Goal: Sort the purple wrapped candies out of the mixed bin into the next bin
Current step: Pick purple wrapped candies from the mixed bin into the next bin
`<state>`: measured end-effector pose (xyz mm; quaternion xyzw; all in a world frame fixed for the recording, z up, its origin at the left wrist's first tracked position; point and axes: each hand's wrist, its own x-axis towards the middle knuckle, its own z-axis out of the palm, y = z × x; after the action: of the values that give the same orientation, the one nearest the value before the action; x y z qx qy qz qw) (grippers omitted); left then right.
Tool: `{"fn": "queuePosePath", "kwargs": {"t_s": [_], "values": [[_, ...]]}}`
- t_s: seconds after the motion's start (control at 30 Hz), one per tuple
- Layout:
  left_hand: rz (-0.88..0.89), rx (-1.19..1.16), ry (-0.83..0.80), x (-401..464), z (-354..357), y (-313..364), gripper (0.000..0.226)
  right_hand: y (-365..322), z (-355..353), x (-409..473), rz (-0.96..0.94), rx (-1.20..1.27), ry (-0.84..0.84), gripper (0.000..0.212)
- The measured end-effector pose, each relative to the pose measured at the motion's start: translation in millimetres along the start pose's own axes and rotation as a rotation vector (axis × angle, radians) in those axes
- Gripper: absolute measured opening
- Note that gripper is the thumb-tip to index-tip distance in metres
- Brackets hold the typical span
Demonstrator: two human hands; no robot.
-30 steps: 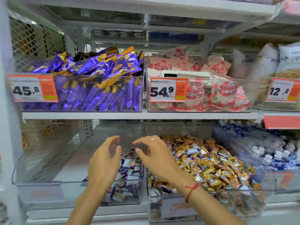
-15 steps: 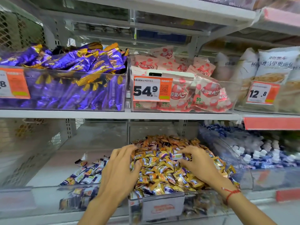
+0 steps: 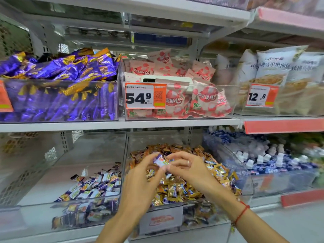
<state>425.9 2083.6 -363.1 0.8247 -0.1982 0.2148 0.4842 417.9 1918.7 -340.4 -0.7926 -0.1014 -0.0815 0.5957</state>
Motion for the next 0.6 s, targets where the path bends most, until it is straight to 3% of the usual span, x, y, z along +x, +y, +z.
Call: {"fn": "queuePosePath", "kwargs": {"t_s": [0.07,0.2,0.37,0.43,0.53,0.6], "values": [[-0.043,-0.124,0.079,5,-4,0,0.022,-3,-7,3,-0.014,-0.036,-0.002,0.016],[-0.117,-0.113,0.072,9,-11,-5,0.023,7,-29,22,-0.037,-0.464,0.255,0.017],[-0.1,0.029,-0.004,6,-11,-8,0.03,32,-12,43,0.028,-1.11,-0.003,0.023],[-0.094,0.006,-0.019,5,-13,-8,0.026,33,-10,50,0.02,-1.128,0.068,0.022],[-0.091,-0.065,-0.032,4,-17,-12,0.016,35,-17,54,0.076,-0.854,0.115,0.006],[-0.084,-0.083,-0.043,6,-20,-15,0.014,38,-23,49,0.062,-0.722,0.116,0.009]]}}
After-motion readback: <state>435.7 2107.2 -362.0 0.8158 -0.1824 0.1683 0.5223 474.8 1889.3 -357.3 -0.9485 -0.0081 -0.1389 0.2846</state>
